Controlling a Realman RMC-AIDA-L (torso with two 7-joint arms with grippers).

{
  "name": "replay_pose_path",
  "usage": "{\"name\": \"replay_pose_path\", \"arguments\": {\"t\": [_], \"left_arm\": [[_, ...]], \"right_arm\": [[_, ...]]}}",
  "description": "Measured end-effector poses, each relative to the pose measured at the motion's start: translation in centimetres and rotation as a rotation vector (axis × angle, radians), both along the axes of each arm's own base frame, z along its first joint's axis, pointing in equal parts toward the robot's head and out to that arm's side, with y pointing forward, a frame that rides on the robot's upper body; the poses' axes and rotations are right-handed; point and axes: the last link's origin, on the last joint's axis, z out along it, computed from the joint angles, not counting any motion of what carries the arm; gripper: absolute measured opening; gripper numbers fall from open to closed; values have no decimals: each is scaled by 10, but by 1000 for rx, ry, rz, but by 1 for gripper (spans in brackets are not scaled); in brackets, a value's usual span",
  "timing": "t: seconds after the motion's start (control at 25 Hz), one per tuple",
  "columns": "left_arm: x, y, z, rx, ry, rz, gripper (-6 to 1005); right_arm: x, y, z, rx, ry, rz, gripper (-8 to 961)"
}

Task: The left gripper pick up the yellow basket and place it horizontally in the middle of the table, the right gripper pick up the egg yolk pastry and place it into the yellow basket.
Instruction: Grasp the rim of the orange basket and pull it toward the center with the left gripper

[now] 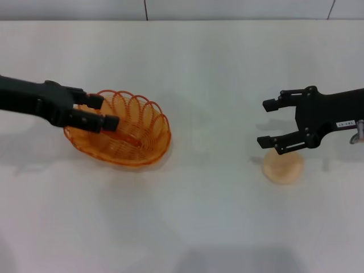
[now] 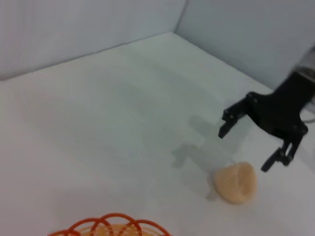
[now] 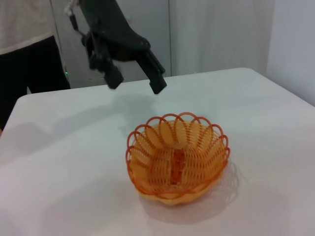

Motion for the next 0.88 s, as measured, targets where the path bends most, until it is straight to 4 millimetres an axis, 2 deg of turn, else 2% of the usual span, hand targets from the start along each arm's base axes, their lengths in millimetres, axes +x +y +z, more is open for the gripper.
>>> {"name": "replay_pose_path", "arguments": {"t": [0.16, 0.2, 0.44, 0.64, 0.88], "left_arm": [[0, 7, 16, 17, 42, 151, 835], [-2, 14, 24, 33, 92, 222, 834], [-4, 30, 34, 58, 244, 322, 826], [-9, 40, 23, 71, 407, 372, 819], [-14, 49, 5, 94, 487, 381, 812]], "right_arm": [[1, -1, 0, 9, -4, 16, 842], [1, -1, 1, 11, -5, 19, 842], [1, -3, 1, 6, -6, 23, 842], [0, -3, -1, 6, -7, 26, 841], [0, -3, -3, 4, -6, 28, 841]]}}
